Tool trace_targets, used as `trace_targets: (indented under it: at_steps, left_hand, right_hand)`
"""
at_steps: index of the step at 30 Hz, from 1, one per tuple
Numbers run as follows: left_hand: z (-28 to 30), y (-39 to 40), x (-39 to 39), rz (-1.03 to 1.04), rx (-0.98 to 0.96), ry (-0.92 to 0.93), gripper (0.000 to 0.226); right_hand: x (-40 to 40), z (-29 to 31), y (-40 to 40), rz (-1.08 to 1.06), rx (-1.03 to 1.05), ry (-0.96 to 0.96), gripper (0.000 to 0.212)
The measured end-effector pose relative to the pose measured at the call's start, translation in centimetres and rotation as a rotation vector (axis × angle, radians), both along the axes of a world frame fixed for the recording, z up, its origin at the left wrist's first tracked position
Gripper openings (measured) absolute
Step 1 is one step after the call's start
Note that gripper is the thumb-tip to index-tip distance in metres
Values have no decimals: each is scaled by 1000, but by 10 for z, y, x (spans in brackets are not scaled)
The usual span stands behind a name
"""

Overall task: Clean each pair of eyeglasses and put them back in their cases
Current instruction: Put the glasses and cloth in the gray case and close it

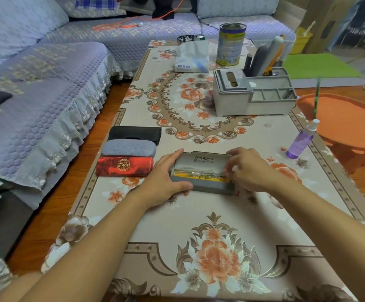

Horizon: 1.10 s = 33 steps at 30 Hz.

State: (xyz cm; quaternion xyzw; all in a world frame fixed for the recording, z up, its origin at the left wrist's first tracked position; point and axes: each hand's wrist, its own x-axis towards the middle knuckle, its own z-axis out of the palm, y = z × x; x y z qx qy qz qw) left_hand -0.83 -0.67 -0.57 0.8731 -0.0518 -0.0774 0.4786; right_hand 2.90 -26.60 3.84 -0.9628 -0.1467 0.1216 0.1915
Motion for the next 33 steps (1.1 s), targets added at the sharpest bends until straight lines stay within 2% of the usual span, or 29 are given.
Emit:
trace_targets:
  at_steps: [5, 8, 9, 11, 14, 16, 18, 20, 22, 25, 33]
  left_hand:
    - [0, 0, 1, -4, 22, -7, 102]
    - [-1, 1, 2, -6, 42, -17, 102]
    - [-1, 1, 2, -6, 42, -17, 102]
    - [-2, 1, 2, -9, 44, -19, 102]
    - [-3, 1, 2, -6, 42, -20, 102]
    - [-3, 1, 2, -6, 44, -17, 102]
    - [-2, 1, 2, -10, 47, -20, 102]
    - [-3, 1, 2, -10, 47, -33, 101]
    - [-4, 1, 2, -7, 43, -41, 101]
    - [-4, 1, 2, -4, 40, -45, 101]
    - [-5, 1, 1, -10, 40, -55, 101]
  right_hand:
    - [4, 13, 11, 108, -168, 113, 28]
    - [10, 11, 12, 87, -234, 114, 24]
    - [13, 11, 10, 52, -208, 135, 23]
    - [16, 13, 8, -18, -125, 182, 37]
    - [16, 12, 16, -74, -91, 156, 48]
    - [17, 5, 22, -88, -123, 95, 40]
    - [19, 3, 26, -105, -111, 45, 23]
    - [19, 1, 30, -54, -87, -93, 15]
    - [16, -1, 40, 63, -62, -219, 18]
    - [10, -5, 58, 166, -135, -234, 20]
    - [11, 1, 65, 116, -194, -204, 24]
